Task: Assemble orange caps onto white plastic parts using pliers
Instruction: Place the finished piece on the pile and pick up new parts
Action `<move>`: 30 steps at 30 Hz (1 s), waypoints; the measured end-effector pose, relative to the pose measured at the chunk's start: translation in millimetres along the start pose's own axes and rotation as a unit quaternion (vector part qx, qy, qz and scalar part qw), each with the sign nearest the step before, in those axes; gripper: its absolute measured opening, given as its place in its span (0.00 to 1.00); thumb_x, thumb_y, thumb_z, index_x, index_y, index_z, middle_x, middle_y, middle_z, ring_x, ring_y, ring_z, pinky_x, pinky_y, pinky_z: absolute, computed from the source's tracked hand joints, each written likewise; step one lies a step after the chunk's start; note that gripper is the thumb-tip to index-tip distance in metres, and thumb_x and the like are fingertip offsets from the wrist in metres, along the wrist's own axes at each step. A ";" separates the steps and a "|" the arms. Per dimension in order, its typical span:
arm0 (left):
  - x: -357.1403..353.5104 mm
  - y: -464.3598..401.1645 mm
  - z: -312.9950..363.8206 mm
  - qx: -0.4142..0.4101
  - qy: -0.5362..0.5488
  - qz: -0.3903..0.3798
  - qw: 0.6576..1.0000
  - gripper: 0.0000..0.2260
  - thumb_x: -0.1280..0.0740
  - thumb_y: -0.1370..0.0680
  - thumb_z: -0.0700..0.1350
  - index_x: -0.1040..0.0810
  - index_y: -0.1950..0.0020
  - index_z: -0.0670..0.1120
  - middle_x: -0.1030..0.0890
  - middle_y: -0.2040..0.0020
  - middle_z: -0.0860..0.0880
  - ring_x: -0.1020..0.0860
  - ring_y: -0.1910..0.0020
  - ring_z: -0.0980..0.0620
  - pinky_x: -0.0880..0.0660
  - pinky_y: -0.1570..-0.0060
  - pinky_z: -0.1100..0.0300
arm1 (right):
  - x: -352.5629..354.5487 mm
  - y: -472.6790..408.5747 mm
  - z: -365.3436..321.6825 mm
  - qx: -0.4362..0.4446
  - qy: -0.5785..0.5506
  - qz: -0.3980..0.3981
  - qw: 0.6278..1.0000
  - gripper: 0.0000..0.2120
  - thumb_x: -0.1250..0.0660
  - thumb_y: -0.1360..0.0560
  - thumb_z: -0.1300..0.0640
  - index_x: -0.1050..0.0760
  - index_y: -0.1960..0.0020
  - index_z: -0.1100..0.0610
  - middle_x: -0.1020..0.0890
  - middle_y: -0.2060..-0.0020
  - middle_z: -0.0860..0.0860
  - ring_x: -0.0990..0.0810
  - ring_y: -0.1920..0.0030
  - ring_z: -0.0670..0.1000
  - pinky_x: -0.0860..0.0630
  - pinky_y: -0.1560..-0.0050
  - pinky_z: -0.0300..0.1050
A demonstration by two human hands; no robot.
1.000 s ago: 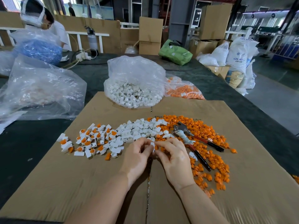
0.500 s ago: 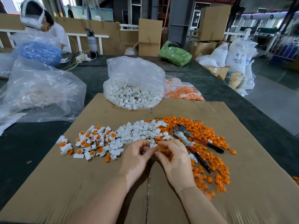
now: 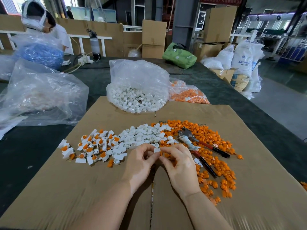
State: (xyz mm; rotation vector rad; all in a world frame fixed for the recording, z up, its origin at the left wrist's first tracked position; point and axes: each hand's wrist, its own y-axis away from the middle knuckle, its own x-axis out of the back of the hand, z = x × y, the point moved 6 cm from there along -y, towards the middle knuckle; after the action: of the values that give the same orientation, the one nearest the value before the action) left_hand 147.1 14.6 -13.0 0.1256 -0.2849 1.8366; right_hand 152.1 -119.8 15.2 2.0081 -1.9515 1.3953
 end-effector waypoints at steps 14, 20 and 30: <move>-2.5 -8.7 -10.3 0.048 -0.018 0.009 0.999 0.03 0.31 0.24 0.46 0.23 0.56 0.48 0.23 0.68 0.52 0.25 0.67 0.58 0.28 0.62 0.66 | 48.5 -23.5 64.7 -0.254 0.302 -0.071 0.916 0.24 0.41 0.23 0.43 0.34 0.32 0.53 0.32 0.34 0.53 0.37 0.32 0.56 0.46 0.30 0.55; -5.0 -10.1 -8.1 0.059 -0.040 0.003 0.997 0.05 0.32 0.23 0.47 0.23 0.53 0.47 0.23 0.64 0.49 0.26 0.64 0.55 0.31 0.64 0.64 | 49.0 -27.6 92.8 -0.347 0.311 -0.225 0.855 0.27 0.39 0.31 0.42 0.33 0.35 0.53 0.35 0.31 0.56 0.41 0.30 0.59 0.52 0.30 0.64; -3.6 -12.7 -5.8 0.089 -0.004 0.026 0.996 0.05 0.32 0.23 0.44 0.24 0.56 0.44 0.25 0.65 0.47 0.29 0.65 0.53 0.32 0.63 0.63 | 53.3 -35.6 60.8 -0.240 0.349 -0.158 0.892 0.20 0.43 0.25 0.41 0.33 0.43 0.56 0.28 0.42 0.53 0.31 0.40 0.56 0.34 0.40 0.55</move>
State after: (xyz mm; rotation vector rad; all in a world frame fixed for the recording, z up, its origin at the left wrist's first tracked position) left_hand 160.6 16.0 -17.8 0.2527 -0.1305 1.9118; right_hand 205.7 -188.6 29.1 1.2712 -1.3844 1.1664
